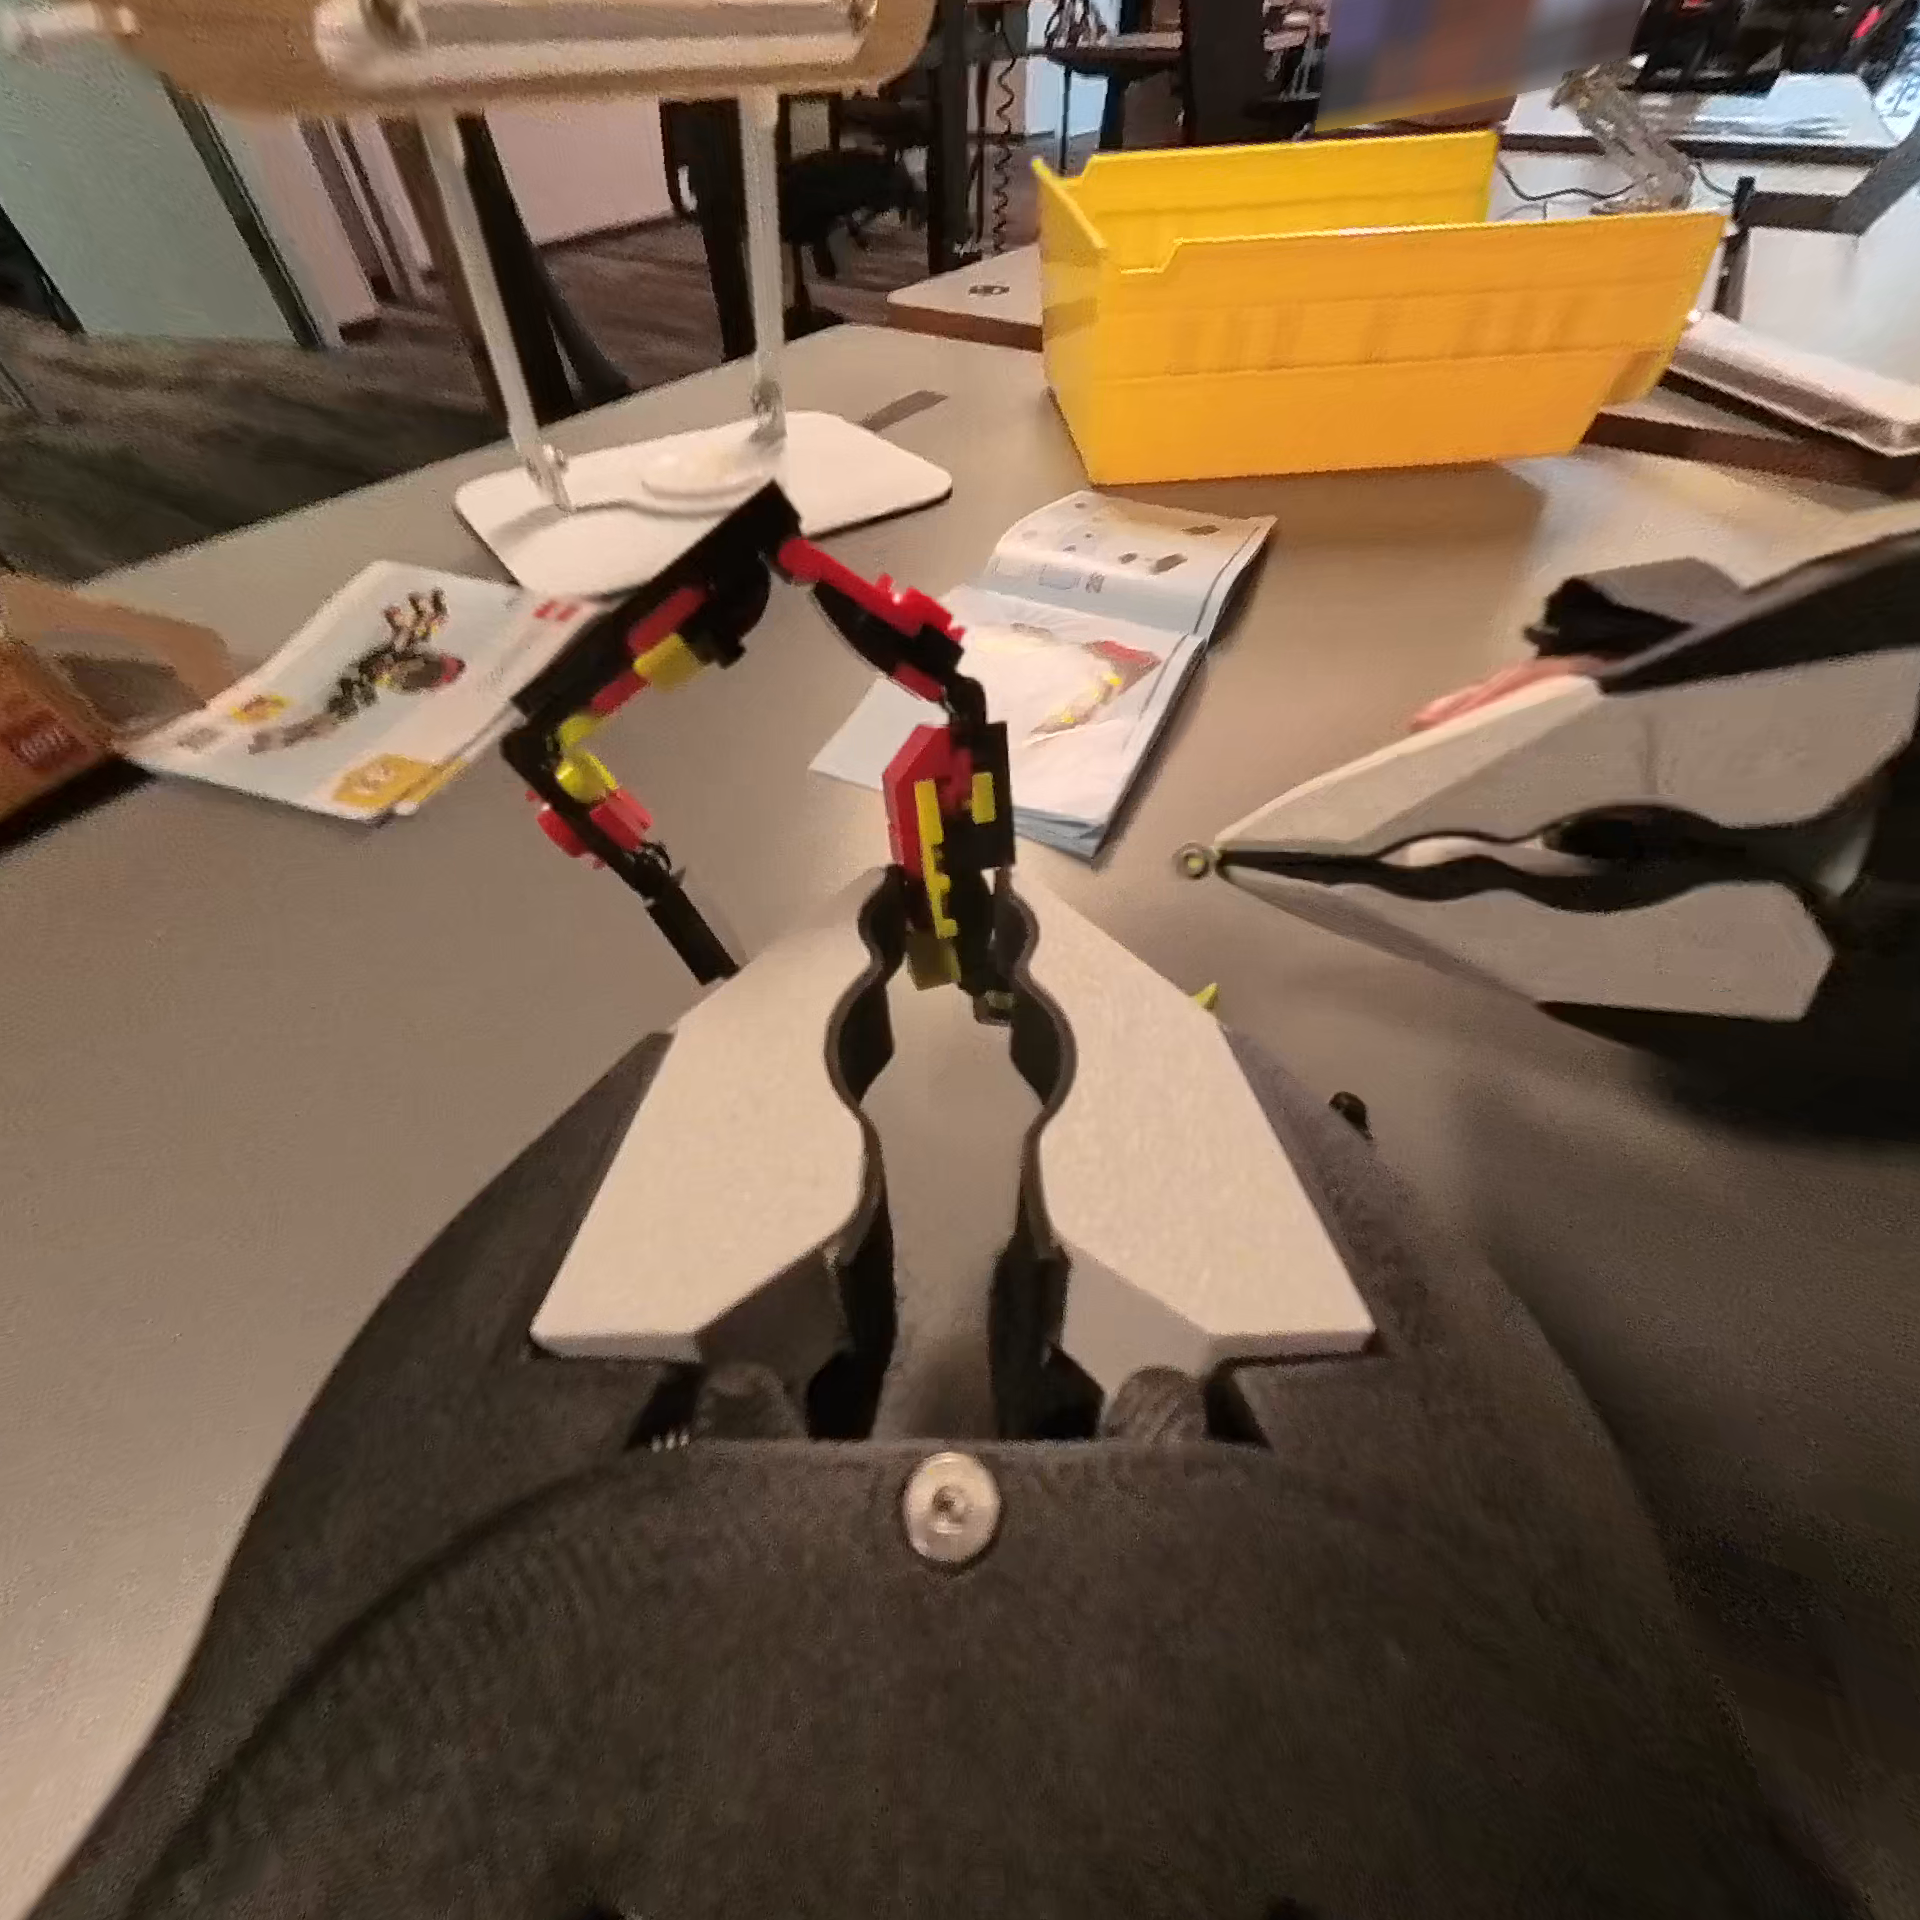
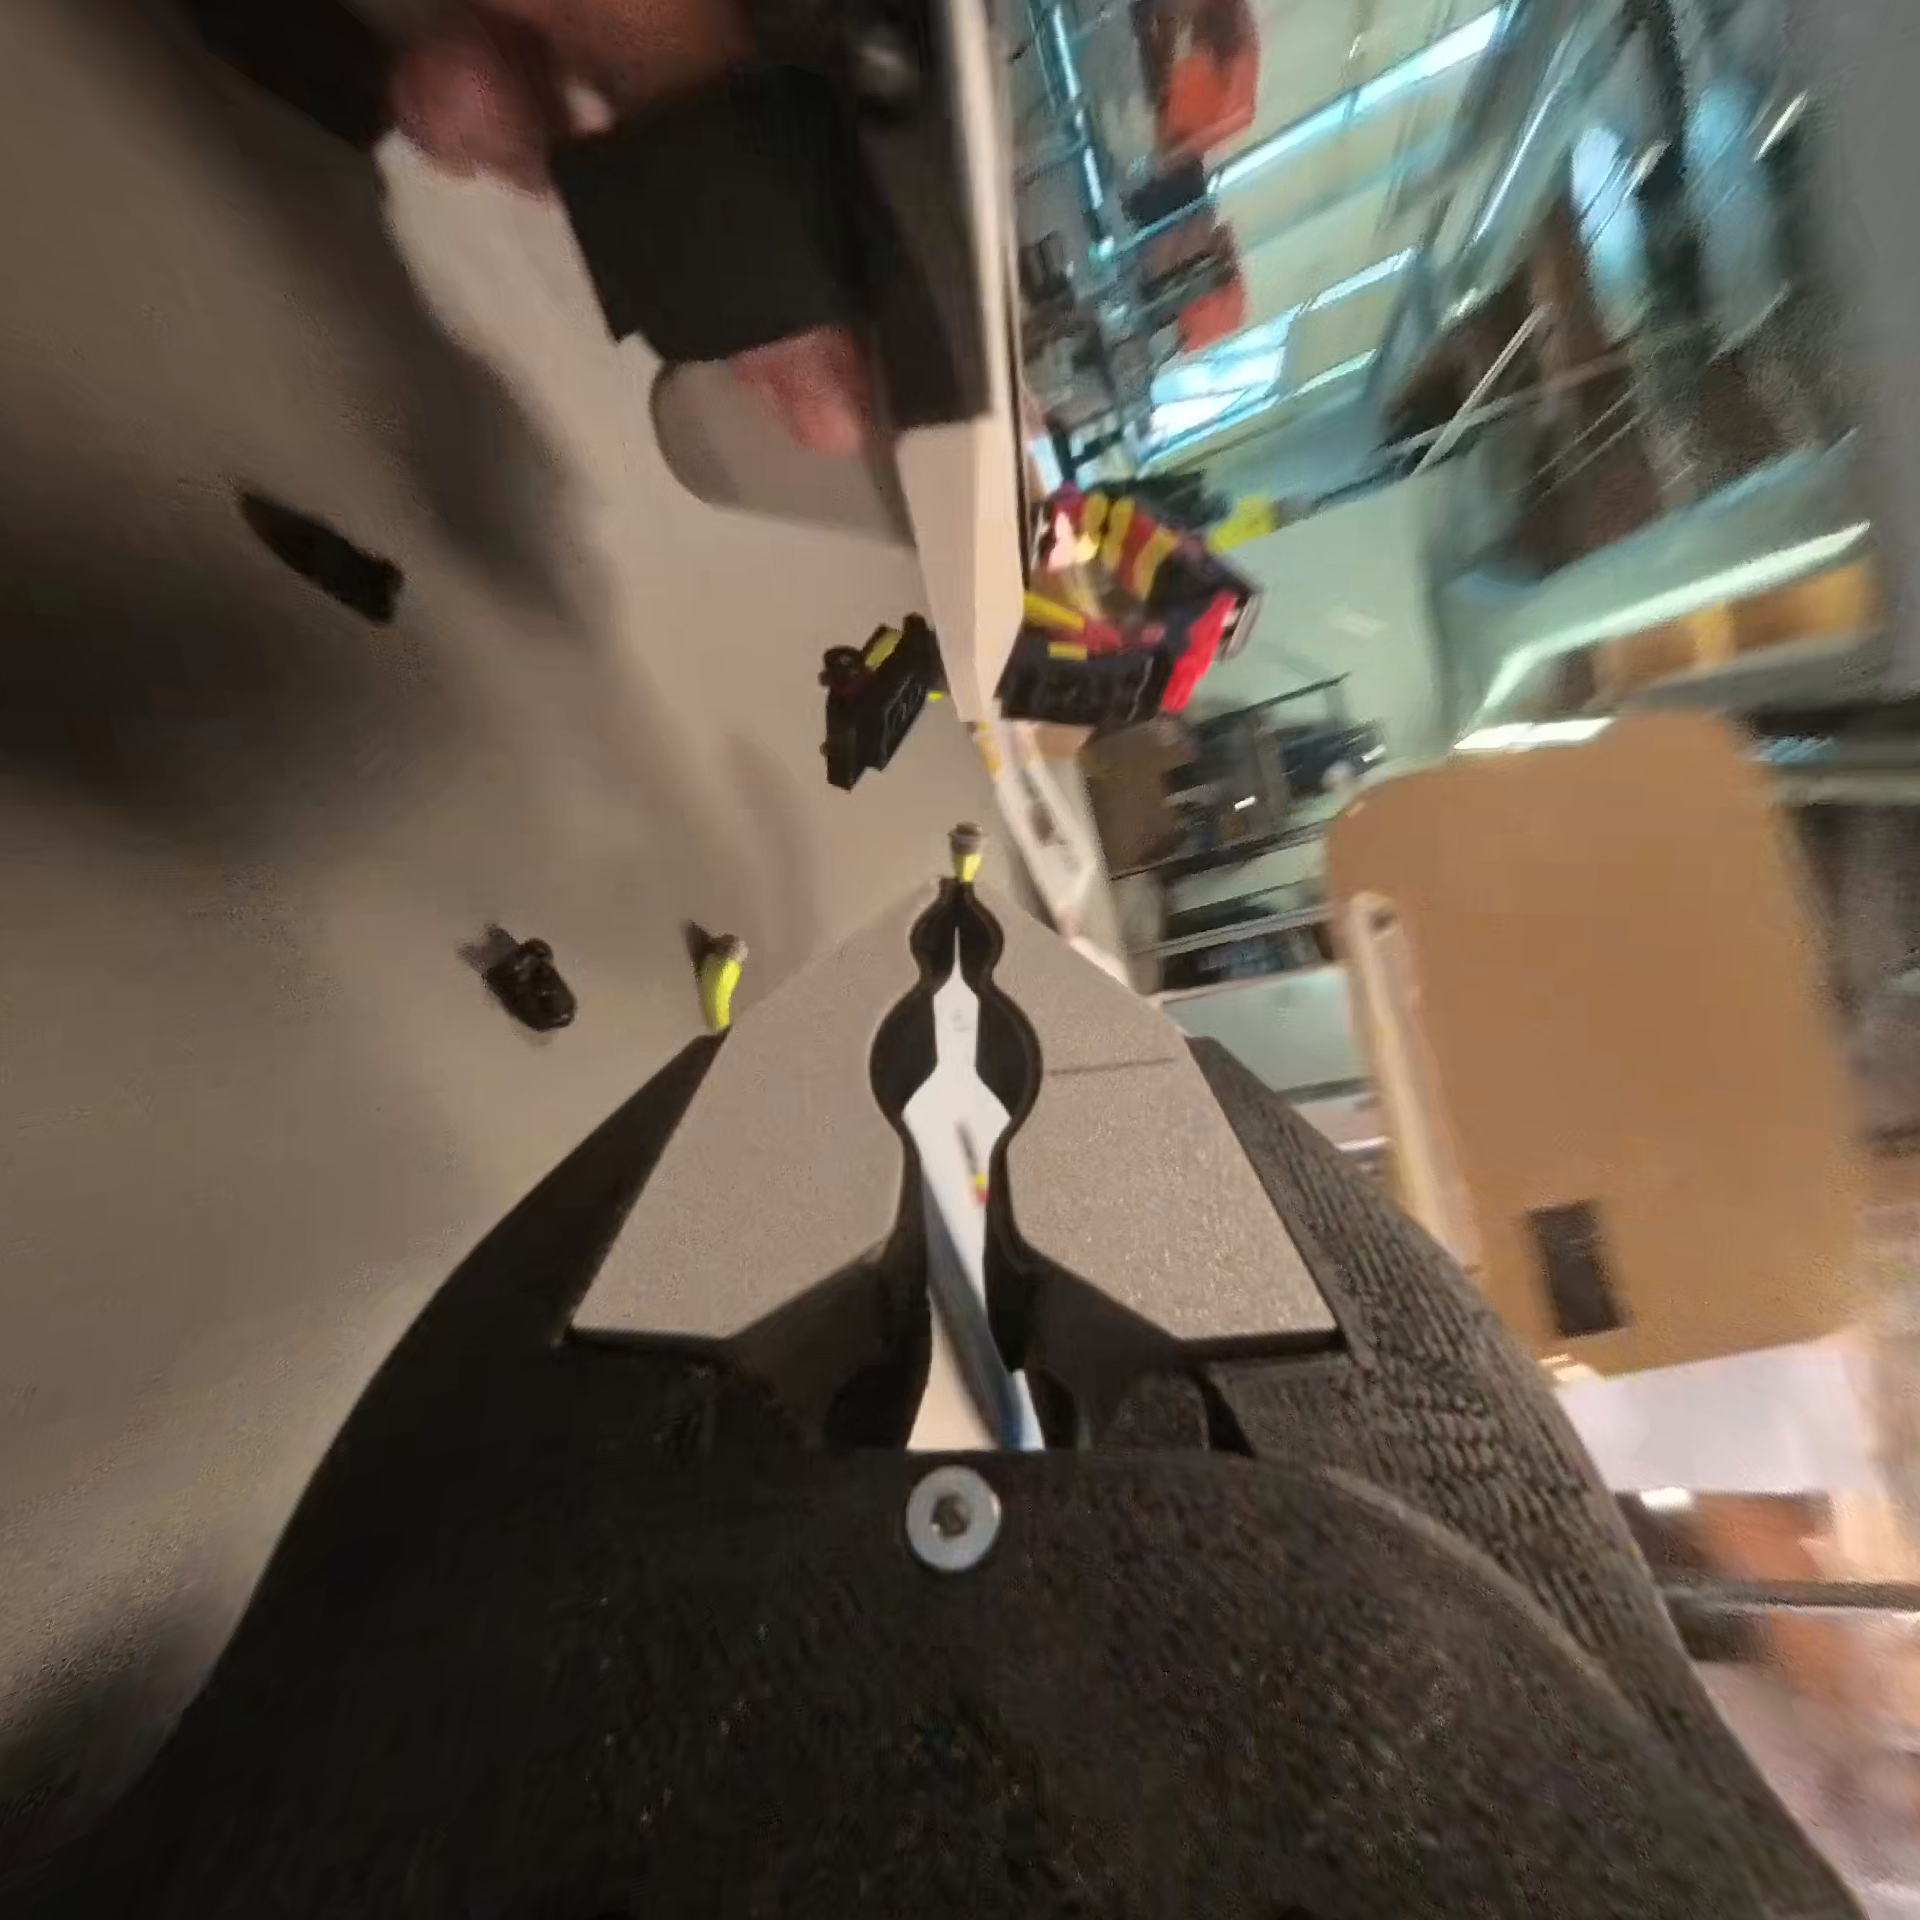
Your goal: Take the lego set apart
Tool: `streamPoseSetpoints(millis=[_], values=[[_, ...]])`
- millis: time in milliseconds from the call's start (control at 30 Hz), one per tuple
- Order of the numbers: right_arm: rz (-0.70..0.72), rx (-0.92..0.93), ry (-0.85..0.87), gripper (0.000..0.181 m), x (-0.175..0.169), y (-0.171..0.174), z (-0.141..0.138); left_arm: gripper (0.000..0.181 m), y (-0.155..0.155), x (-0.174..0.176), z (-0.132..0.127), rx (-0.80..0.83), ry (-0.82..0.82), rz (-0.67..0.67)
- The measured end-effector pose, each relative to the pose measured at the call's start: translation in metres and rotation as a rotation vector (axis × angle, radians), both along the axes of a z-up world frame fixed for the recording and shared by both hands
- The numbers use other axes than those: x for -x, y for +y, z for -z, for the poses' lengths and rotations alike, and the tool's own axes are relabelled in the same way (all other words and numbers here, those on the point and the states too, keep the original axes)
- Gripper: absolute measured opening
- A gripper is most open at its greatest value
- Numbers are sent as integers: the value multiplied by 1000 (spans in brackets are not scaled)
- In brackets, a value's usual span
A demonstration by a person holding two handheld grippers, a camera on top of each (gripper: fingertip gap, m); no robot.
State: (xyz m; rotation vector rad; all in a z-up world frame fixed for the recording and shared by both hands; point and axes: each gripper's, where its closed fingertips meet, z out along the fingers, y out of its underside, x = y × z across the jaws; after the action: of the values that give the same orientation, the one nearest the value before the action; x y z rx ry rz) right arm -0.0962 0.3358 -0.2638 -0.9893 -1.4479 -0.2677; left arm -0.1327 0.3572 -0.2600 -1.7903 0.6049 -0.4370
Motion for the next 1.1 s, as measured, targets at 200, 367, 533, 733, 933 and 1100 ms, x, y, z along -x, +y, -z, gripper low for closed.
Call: streamPoseSetpoints(millis=[200,367,533,733,933,1100], values=[[-81,-192,-180,0,15,-5,16,16,3,6,8,92,-30,-37],[-77,282,-53,0,14,-8,20,16,2,5,4,45,-12,-34],[-107,1115,-149,0,-5,-35,39,16,1,2,3,-28,69,-20],[54,1444,-620,0,-78,-35,51,16,-4,-8,8,-65,166,25],[185,1615,-1118,0,-137,-46,52,16,-8,-16,11,-94,235,59],[180,1516,-1258,3,-145,-30,61,16,-8,-16,11,-90,220,64]])
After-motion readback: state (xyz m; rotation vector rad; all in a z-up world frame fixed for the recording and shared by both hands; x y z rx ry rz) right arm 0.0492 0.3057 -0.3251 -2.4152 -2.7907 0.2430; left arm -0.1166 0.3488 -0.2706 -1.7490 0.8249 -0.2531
